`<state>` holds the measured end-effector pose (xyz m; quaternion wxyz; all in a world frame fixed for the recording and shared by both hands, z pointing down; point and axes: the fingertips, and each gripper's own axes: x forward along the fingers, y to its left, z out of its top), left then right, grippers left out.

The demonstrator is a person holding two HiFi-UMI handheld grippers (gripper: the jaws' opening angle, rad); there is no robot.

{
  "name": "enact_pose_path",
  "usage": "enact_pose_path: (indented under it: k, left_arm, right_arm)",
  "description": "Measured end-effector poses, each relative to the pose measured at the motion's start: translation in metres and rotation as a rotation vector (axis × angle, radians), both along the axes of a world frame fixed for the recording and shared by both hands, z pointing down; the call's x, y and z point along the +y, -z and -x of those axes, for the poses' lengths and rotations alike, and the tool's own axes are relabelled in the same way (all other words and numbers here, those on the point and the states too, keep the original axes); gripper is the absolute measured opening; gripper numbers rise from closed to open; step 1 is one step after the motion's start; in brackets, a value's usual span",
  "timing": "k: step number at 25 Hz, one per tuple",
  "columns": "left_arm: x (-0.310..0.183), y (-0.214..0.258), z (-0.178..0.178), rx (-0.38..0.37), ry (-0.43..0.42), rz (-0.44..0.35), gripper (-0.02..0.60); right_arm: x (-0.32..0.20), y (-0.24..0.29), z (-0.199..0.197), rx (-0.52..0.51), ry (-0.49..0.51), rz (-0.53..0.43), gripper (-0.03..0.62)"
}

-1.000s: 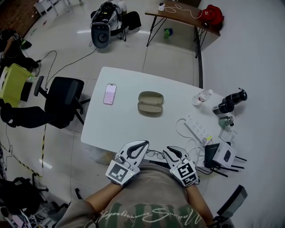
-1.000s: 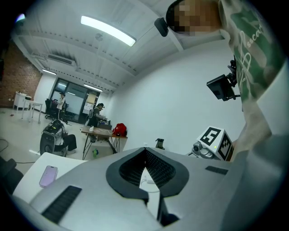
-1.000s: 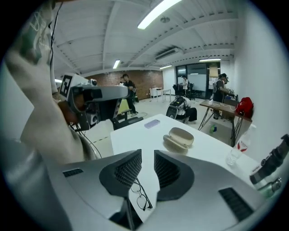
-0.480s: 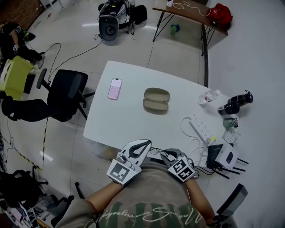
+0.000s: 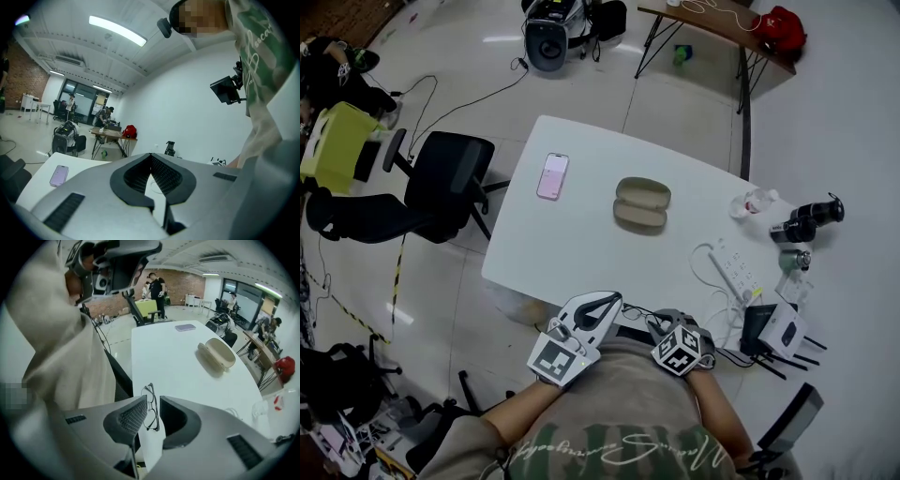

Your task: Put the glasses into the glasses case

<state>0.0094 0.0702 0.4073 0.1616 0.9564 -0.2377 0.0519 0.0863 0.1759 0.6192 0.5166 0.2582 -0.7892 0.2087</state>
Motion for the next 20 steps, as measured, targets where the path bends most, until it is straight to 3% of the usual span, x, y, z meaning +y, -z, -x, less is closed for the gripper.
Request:
enact_pose_path:
  k: [20]
  left_arm:
    - [-0.007, -0.003, 0.020, -0.005, 0.071, 0.025, 0.008]
  right_arm:
    - [0.012, -0.064, 0.007, 0.063, 0.136, 0.112, 0.067]
